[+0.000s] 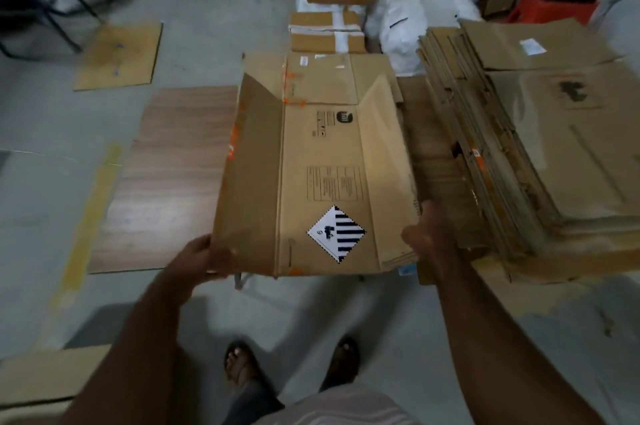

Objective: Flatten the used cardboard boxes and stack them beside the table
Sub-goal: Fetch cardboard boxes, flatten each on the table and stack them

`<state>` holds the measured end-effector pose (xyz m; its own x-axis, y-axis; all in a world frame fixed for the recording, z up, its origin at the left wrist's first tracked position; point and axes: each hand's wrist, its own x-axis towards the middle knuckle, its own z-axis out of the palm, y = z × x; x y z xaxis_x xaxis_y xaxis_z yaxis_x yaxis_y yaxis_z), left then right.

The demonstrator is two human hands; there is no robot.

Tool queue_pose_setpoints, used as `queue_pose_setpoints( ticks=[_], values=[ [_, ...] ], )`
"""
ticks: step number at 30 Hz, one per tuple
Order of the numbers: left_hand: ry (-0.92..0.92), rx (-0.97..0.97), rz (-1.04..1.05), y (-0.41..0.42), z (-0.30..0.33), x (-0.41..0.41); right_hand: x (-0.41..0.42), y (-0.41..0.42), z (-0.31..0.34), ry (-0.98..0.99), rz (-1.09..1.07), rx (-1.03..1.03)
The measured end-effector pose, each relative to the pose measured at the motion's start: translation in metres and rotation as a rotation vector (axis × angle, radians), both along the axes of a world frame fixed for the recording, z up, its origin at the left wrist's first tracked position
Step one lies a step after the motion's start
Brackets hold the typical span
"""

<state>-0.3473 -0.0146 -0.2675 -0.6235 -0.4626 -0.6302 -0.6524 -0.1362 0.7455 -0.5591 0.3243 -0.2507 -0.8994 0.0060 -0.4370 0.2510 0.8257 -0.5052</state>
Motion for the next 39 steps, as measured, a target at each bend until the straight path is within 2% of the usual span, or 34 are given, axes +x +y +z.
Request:
queue_pose_setpoints(
  ticks=[3, 7, 10, 13, 14, 23, 30, 39],
  values=[
    [-0.148, 0.045, -0.116, 0.014, -0.011, 0.023, -0.003, 0.008, 0.004, 0.003, 0.073, 0.041],
    [-0.079, 0.060, 0.158, 0.031, -0.012, 0.017, -0.001, -0.004, 0.002, 0.002, 0.122, 0.077],
    [-0.040, -0.102, 0.205, 0.027, -0.011, -0.001, 0.008, -0.022, -0.001, 0.014, 0.148, 0.130],
    [-0.178, -0.435, 0.056, 0.027, -0.015, -0.008, 0.017, -0.032, -0.011, 0.042, 0.130, 0.138],
    [-0.201, -0.493, 0.037, 0.027, -0.019, -0.010, 0.019, -0.034, -0.014, 0.046, 0.112, 0.130],
    [-0.272, -0.629, 0.144, 0.071, 0.009, -0.011, 0.041, -0.038, -0.003, 0.126, 0.060, 0.212],
    [-0.110, -0.724, 0.201, 0.071, 0.033, 0.015, 0.084, -0.019, 0.026, 0.306, 0.019, 0.187],
    [0.283, -0.597, 0.291, 0.118, 0.058, -0.006, 0.081, 0.052, 0.059, 0.588, -0.148, 0.079]
  ],
)
